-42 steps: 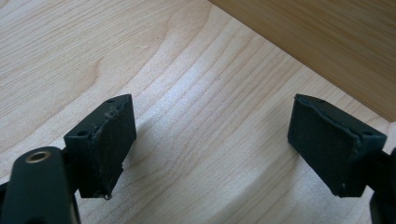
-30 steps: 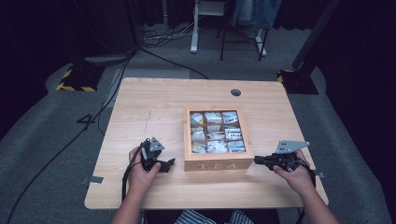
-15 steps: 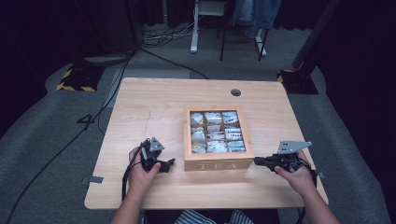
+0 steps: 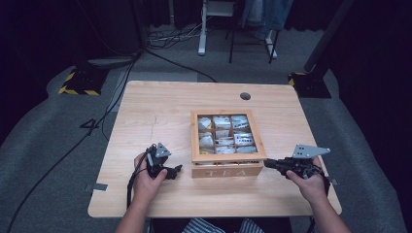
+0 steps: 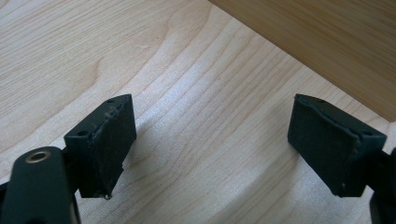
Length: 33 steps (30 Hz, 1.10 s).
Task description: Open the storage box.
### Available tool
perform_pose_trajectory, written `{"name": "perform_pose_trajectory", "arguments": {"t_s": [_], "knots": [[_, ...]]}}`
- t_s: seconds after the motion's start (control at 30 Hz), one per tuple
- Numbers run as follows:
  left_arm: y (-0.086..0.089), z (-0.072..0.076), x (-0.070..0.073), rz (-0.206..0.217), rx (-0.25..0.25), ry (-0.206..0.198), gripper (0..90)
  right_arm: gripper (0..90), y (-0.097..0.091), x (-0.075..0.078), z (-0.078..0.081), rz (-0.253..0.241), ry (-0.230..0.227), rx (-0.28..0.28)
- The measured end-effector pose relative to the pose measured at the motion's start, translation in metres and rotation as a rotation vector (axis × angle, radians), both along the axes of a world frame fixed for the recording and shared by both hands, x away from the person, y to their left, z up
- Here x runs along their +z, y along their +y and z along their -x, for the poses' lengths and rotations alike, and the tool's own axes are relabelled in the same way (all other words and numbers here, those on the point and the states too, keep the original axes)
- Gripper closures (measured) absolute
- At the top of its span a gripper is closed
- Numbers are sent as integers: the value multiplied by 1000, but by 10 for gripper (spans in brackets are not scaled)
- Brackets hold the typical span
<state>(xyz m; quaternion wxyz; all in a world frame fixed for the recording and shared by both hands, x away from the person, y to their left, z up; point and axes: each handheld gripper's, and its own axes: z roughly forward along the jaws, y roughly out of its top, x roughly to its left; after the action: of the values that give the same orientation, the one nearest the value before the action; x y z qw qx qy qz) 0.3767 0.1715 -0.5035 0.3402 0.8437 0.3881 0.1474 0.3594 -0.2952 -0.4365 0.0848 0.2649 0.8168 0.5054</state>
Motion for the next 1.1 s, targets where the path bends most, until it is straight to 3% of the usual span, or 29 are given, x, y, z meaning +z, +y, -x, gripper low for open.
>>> {"name": "perform_pose_trajectory", "arguments": {"t_s": [0.33, 0.6, 1.1], "knots": [[0, 0, 0, 1, 1, 0, 160, 900, 4, 25, -5, -29, -71, -36], [0, 0, 0, -1, 0, -4, 159, 900, 9, 47, -21, -46, -113, -51], [0, 0, 0, -3, 1, -7, 159, 900, 27, 66, -41, -103, -213, -86]]}}
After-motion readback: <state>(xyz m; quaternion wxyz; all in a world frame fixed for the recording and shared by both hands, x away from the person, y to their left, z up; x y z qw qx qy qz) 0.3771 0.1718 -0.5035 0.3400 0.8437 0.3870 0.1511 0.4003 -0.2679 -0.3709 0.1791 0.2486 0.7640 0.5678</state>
